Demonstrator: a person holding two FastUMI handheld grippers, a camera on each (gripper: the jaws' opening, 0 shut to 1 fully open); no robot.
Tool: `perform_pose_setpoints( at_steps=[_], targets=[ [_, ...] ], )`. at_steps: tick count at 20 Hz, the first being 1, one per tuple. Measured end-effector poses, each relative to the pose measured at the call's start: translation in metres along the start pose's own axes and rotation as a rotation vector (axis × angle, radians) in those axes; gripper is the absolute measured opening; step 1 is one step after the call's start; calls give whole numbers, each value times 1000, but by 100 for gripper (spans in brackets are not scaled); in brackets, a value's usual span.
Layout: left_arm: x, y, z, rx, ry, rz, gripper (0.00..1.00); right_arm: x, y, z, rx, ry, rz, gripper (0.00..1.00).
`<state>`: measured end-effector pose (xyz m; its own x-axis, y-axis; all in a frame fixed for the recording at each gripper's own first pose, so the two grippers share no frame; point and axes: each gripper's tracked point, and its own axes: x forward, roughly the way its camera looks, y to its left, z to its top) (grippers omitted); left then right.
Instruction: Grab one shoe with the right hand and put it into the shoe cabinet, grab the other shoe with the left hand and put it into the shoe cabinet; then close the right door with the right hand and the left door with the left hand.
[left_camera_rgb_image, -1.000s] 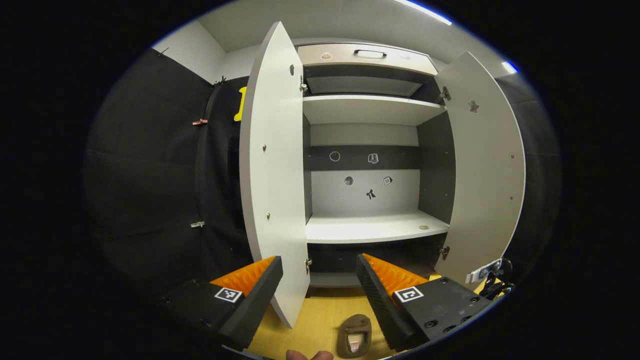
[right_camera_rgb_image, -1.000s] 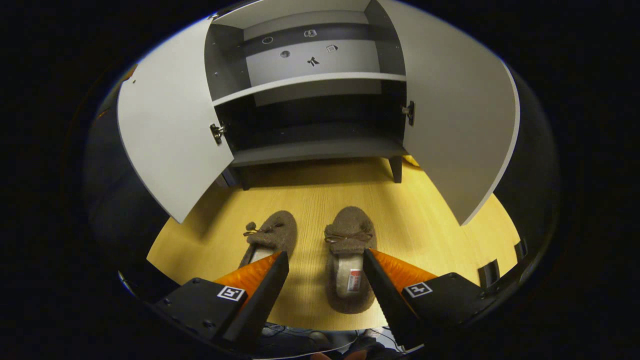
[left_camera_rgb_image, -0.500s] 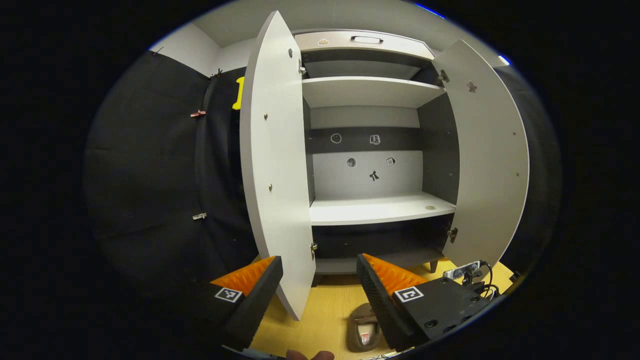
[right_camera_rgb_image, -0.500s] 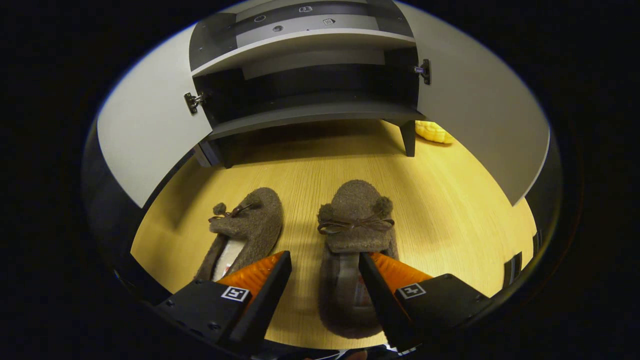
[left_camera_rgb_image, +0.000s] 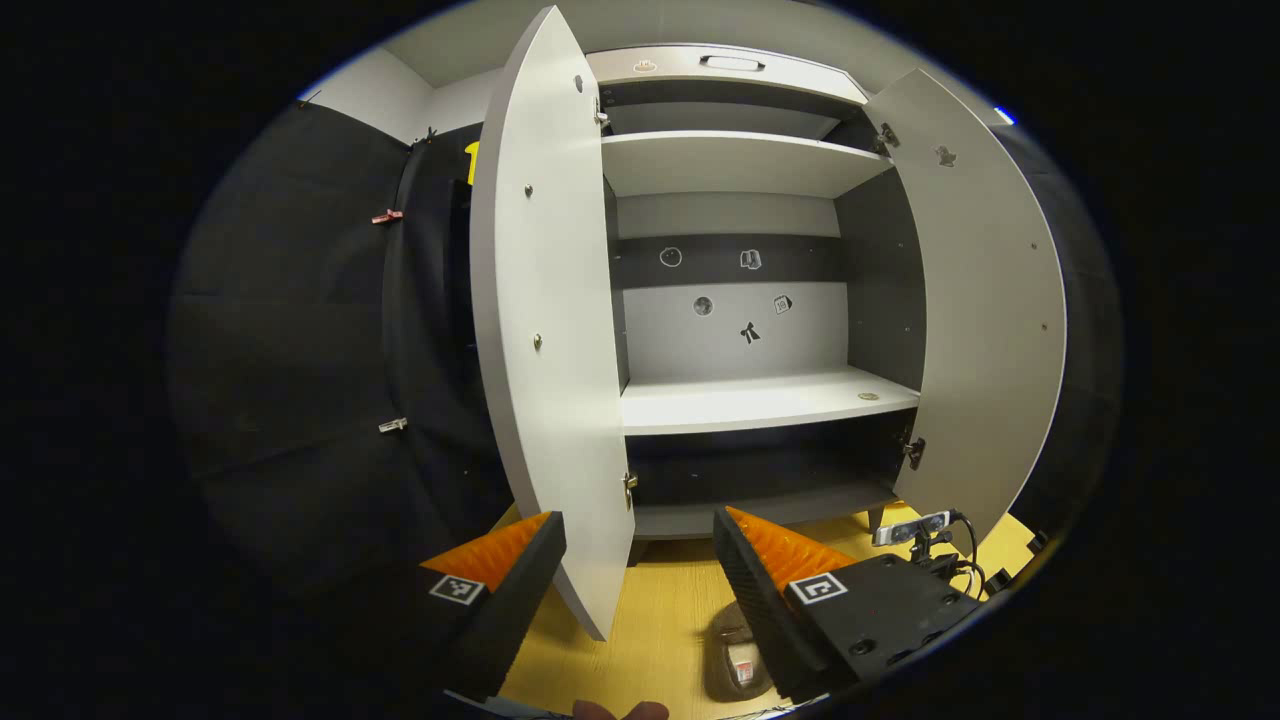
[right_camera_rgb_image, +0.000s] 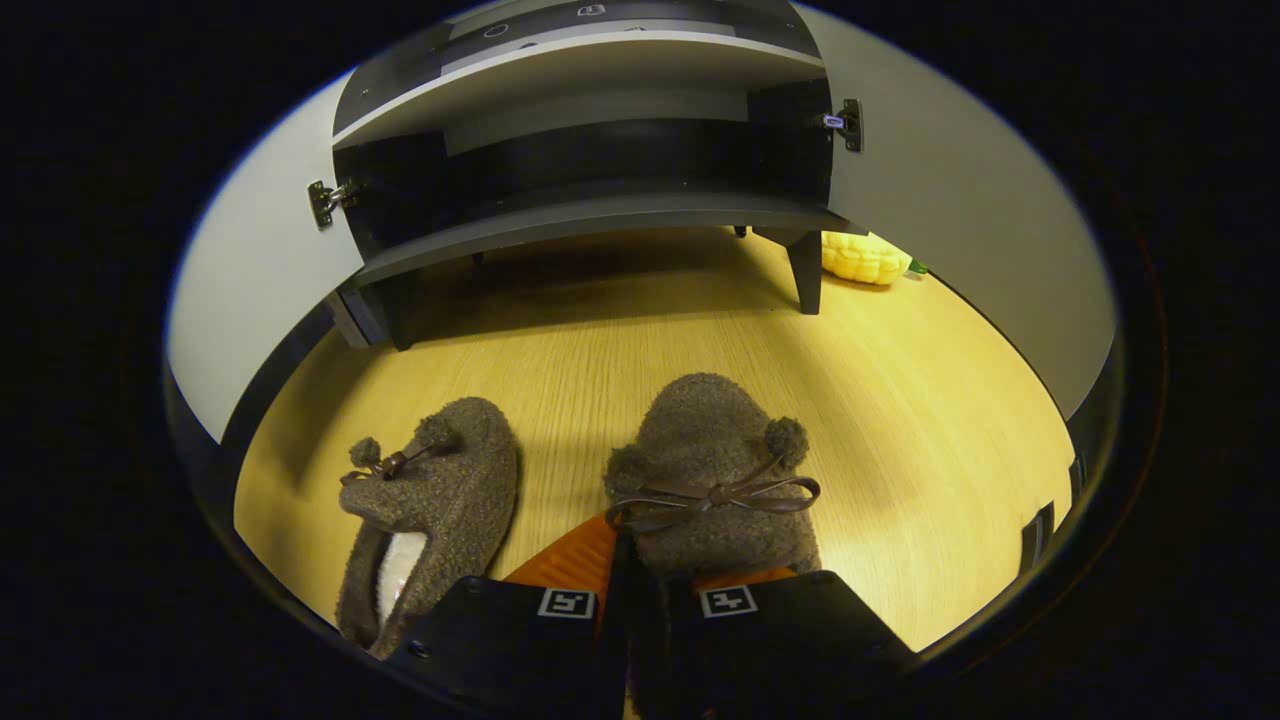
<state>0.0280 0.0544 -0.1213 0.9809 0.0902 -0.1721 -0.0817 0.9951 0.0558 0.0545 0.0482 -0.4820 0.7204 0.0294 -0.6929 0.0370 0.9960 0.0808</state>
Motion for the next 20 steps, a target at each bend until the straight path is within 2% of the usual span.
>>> perform_pose_setpoints(
  at_steps=[1, 2, 9, 16, 20],
  targets=[
    [1, 0, -1, -3, 3, -1, 95, -2, 0, 3, 6, -16, 4, 24],
    [1, 0, -2, -5, 4, -1, 95, 0, 1, 3, -4, -19, 9, 9],
    [2, -1, -5, -18, 14, -6, 95, -31, 1, 33, -3, -75, 47, 9],
    [-1, -13, 11, -25, -19, -31, 95, -90, 2, 99, 36, -146, 75, 9],
    [-3, -22, 26, -39, -45, -58, 95, -126, 5, 155, 29, -198, 79, 9]
  ],
)
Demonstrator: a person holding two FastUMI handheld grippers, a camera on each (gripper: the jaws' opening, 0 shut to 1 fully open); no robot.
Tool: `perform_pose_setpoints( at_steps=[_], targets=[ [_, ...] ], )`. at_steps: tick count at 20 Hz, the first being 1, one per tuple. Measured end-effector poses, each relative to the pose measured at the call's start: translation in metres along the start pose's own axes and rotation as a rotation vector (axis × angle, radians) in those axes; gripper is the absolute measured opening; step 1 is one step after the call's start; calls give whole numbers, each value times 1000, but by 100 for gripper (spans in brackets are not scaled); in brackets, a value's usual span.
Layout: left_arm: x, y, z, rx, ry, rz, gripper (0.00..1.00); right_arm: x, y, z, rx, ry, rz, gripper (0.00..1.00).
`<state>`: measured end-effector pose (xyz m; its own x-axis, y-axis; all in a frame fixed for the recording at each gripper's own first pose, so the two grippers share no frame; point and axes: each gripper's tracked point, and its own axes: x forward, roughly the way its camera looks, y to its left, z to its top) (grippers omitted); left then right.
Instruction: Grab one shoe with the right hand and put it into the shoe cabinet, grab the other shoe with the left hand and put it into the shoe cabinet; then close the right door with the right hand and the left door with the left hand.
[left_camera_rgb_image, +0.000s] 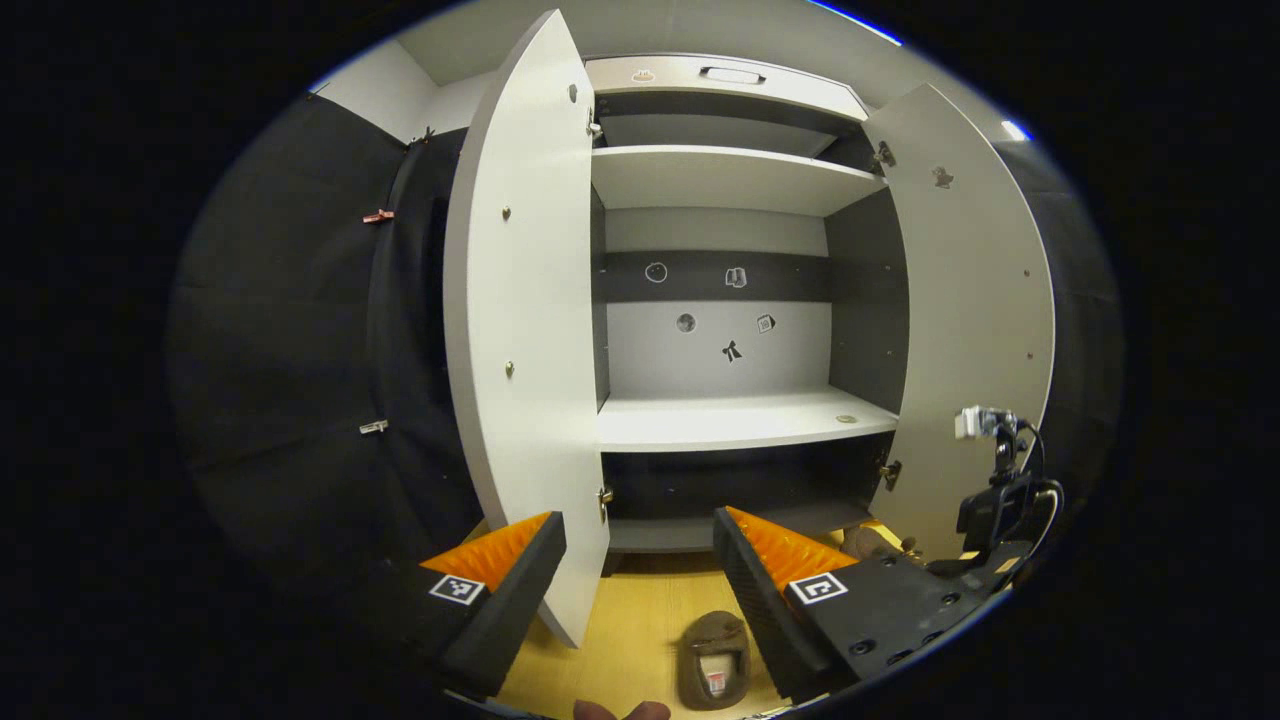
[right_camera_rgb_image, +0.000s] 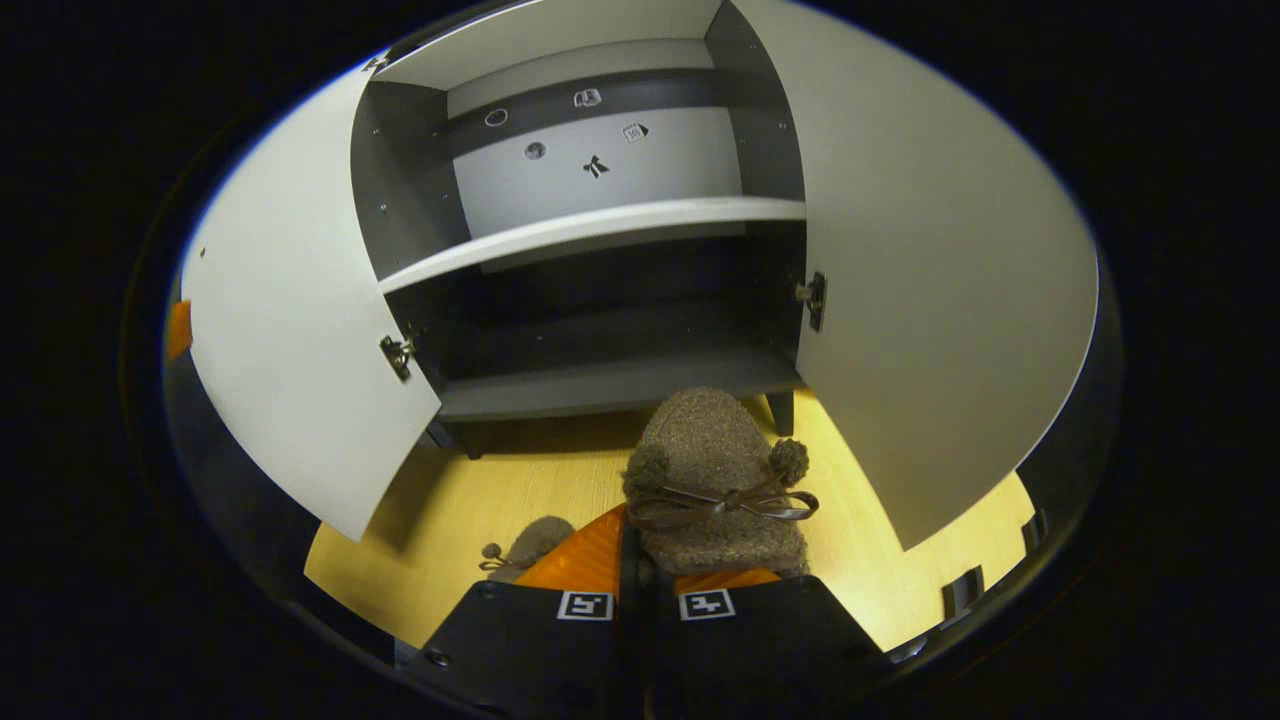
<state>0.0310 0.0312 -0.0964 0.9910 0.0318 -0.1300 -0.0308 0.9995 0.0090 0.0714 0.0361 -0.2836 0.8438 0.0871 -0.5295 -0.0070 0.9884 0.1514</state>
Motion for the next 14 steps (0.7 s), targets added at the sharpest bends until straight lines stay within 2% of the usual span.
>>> perform_pose_setpoints(
  at_steps=[7, 14],
  targets=[
    [-2, -11, 21, -16, -30, -32, 95, -16, 15, 106, -40, -77, 7, 9],
    [4, -20, 29, -35, -43, -60, 95, 13, 32, 204, -79, -148, 4, 9]
  ],
)
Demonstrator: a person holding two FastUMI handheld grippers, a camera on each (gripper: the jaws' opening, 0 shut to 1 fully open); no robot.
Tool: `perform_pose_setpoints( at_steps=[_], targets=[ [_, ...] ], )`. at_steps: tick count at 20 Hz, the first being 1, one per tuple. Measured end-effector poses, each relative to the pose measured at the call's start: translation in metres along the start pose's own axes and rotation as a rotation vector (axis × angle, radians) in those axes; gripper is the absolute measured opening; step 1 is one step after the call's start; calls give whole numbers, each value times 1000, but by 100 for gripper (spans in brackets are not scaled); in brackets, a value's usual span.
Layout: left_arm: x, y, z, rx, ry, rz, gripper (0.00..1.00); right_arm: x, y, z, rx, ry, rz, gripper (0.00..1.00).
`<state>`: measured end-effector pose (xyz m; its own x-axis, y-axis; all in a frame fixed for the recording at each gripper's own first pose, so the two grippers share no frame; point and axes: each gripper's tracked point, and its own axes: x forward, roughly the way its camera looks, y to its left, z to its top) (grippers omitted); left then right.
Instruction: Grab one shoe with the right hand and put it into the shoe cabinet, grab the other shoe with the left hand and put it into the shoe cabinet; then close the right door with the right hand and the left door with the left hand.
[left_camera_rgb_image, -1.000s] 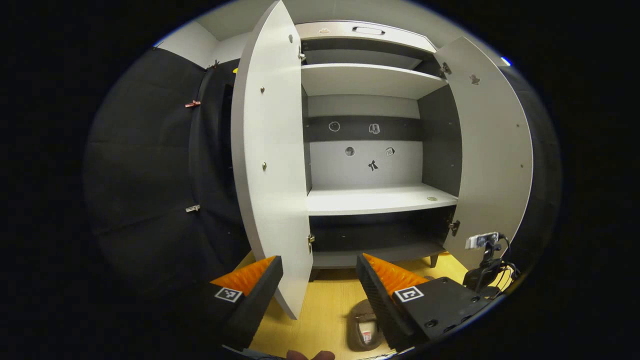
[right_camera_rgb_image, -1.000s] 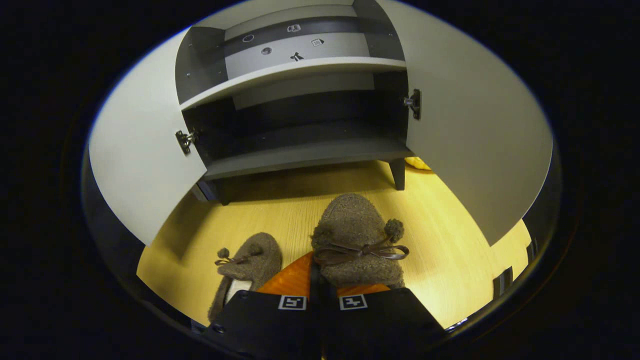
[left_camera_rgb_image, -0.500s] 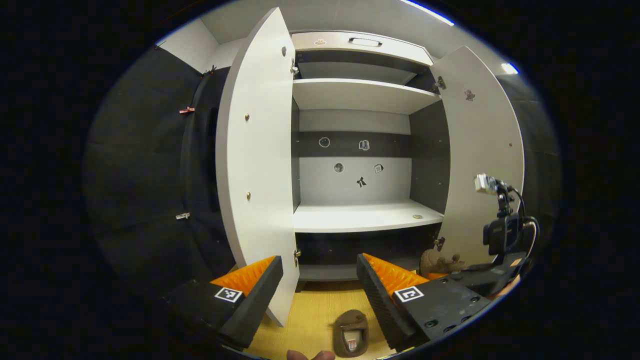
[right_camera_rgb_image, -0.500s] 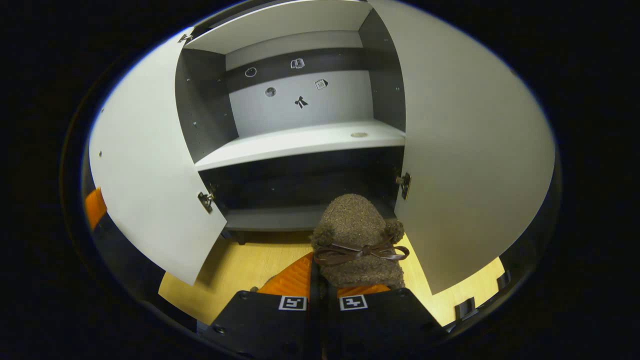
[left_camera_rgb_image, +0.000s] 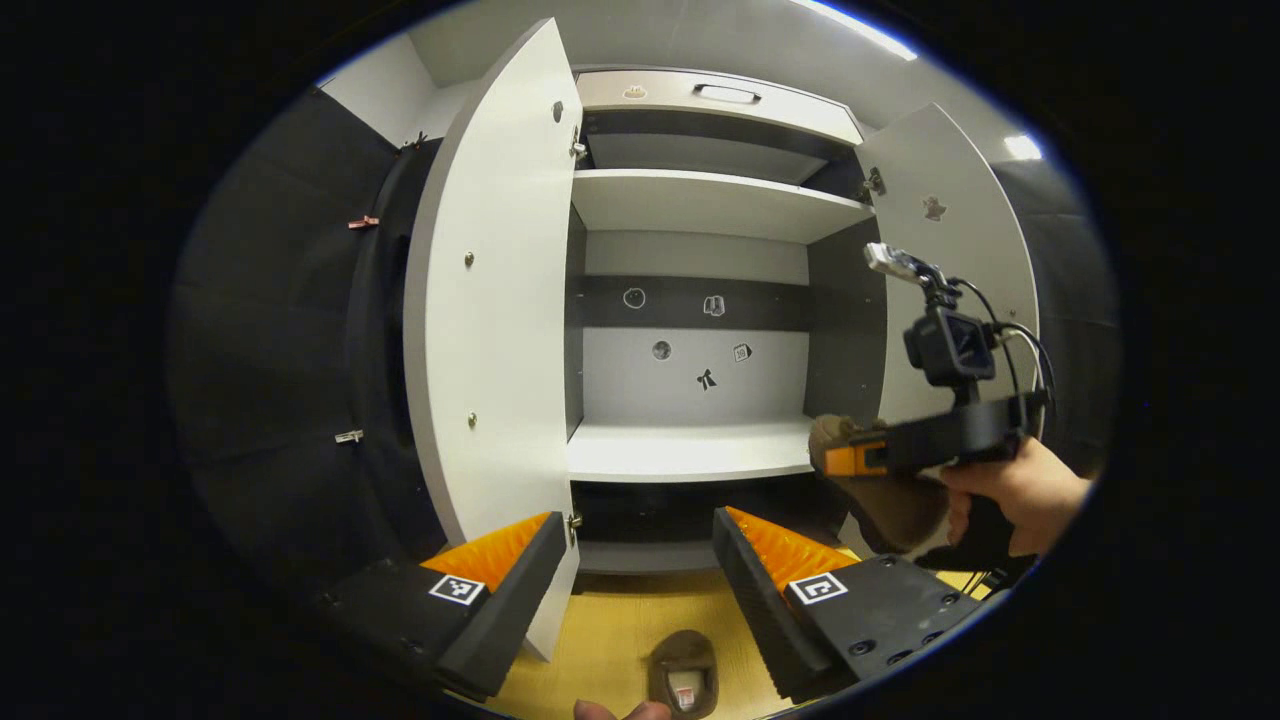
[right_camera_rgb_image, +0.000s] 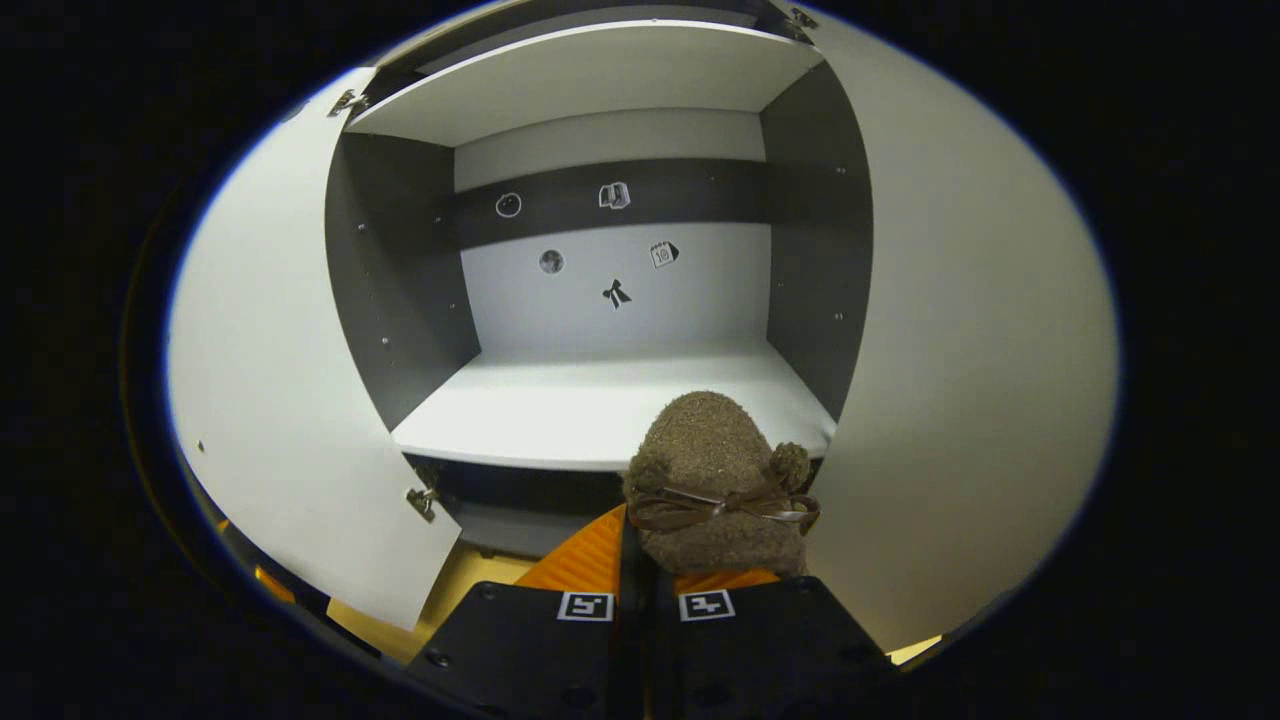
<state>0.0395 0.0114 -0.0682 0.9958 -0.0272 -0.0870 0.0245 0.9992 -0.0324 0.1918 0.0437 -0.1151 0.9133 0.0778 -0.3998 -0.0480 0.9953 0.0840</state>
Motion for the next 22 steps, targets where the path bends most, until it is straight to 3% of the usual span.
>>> perform_pose_setpoints(
  at_steps=[11, 22],
  targets=[
    [19, -14, -2, -12, 10, -29, 95, 125, -17, 80, -24, -7, -29, 9],
    [20, 2, -17, -30, 50, 29, 95, 218, -13, 67, -42, 58, -29, 9]
  ],
)
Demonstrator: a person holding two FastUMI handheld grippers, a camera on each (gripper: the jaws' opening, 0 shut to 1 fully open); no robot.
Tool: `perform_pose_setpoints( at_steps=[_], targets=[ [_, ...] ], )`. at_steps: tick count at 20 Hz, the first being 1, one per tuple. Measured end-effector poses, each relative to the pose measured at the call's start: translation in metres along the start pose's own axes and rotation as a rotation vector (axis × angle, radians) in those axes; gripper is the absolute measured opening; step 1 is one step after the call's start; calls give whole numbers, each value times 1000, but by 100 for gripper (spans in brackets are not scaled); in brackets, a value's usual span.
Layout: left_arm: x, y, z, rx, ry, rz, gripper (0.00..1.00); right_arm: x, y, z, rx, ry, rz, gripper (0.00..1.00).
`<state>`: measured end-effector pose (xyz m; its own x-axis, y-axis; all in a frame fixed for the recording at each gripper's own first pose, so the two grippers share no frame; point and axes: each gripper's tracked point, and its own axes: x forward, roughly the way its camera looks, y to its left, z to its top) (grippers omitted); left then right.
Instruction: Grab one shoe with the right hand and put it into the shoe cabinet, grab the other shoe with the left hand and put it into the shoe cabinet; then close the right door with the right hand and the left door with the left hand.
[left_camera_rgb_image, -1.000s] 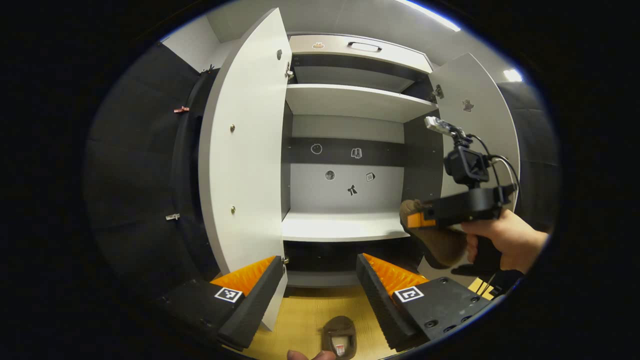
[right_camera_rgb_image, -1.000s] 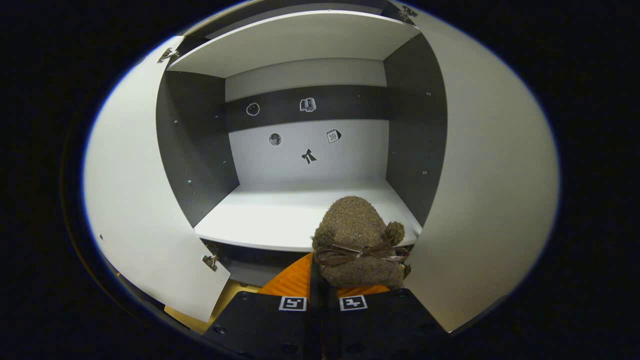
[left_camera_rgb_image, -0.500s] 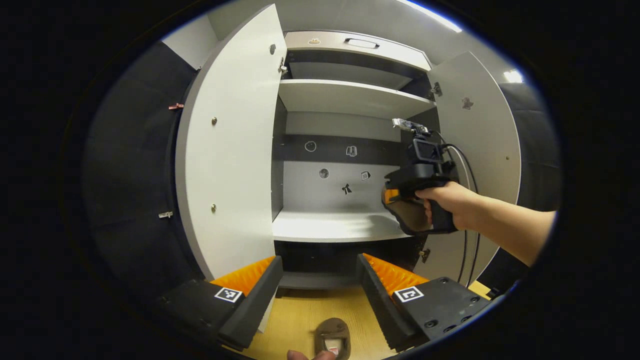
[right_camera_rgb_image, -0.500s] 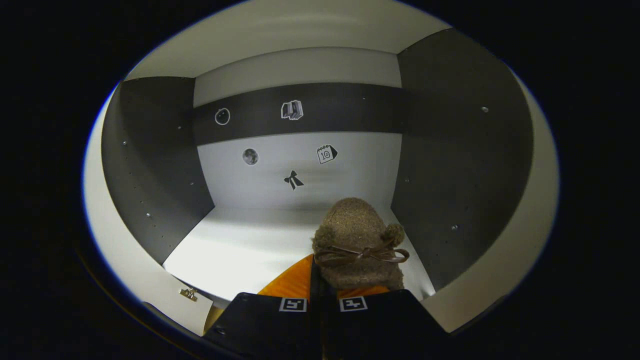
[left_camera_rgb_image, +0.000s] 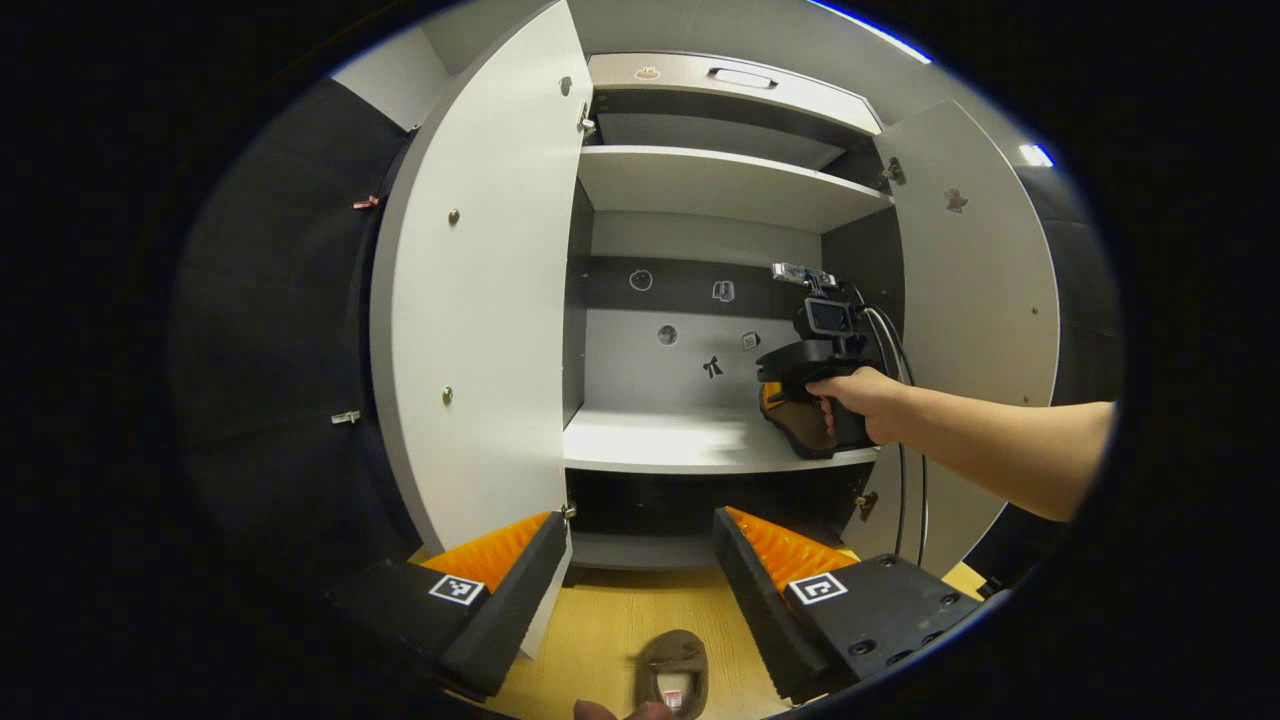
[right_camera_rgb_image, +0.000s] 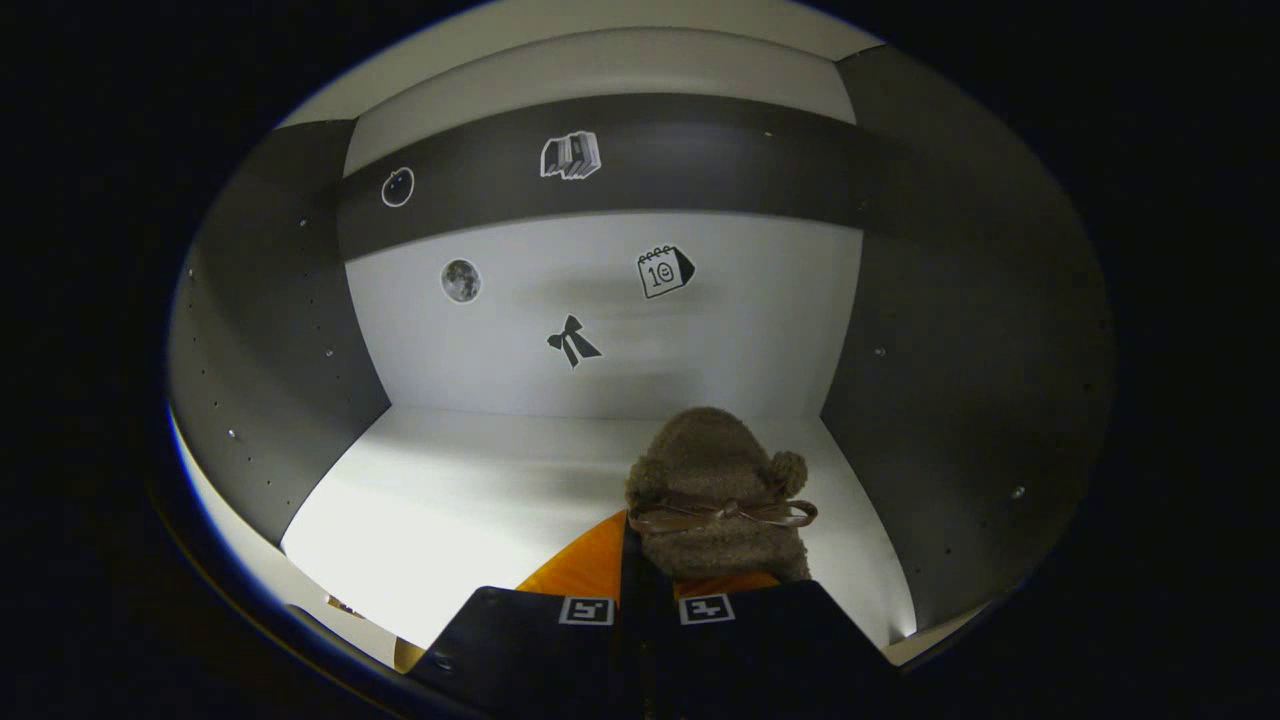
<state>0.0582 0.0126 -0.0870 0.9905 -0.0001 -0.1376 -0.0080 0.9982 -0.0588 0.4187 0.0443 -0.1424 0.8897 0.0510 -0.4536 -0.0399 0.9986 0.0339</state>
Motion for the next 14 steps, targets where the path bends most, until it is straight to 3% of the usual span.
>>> perform_pose_setpoints(
  at_steps=[3, 7, 10, 11, 12, 14],
  targets=[
    [-1, 5, -2, 2, 5, 14, 95, 10, 0, -5, 5, 18, -15, 9],
    [-4, 4, 1, 1, -5, 10, 95, 6, 2, -7, 3, 18, -10, 16],
    [-4, 0, 0, 5, -8, 0, 95, -10, 6, -5, 31, 2, 15, 31],
    [-4, 0, 0, 8, -7, -2, 95, -18, 9, -5, 36, -5, 29, 41],
    [-5, -2, 0, 9, -7, -4, 95, -28, 13, -5, 42, -12, 46, 58],
    [-7, -4, 0, 5, -11, -10, 95, -49, 18, -6, 47, -32, 75, 76]
  ],
)
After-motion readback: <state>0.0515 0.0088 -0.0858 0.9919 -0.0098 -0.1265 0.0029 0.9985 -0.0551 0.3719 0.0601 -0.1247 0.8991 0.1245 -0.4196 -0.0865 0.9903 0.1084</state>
